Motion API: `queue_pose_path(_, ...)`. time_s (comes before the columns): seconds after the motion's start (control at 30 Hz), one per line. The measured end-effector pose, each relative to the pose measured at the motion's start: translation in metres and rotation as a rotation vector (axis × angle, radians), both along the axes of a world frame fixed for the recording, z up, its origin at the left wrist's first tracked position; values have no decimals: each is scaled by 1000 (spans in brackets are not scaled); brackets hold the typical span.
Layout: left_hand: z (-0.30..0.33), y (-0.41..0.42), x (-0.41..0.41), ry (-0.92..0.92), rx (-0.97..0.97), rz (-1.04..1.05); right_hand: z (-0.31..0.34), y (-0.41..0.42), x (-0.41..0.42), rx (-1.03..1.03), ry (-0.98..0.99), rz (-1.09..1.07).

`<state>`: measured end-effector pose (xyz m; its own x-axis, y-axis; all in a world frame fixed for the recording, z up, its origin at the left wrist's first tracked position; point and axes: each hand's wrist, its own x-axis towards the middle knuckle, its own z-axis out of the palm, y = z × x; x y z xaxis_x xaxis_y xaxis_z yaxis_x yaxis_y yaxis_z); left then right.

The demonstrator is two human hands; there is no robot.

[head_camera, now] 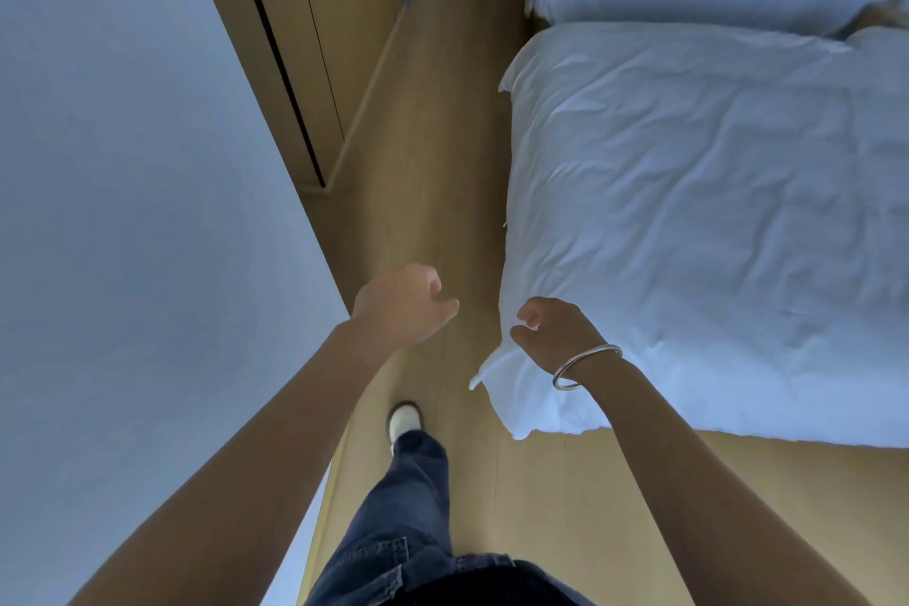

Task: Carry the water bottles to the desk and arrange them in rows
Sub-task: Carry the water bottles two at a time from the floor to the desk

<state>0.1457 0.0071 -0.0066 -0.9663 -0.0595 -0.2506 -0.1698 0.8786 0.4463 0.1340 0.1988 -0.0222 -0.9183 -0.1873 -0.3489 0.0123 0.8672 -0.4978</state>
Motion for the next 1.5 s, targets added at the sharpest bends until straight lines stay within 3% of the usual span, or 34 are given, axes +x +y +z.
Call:
queue_pose_path(0.47,20,-84,-261,4,-31,-8,11,-83,-255,3,40,-19)
queue_pose_path(0.77,0,-127,-375,-66,-48,3,-5,-122,-377,-28,-55,-35)
queue_pose_path(1.5,-15,-85,-760,-57,-69,103,-3,-79,-762,-20,-80,68)
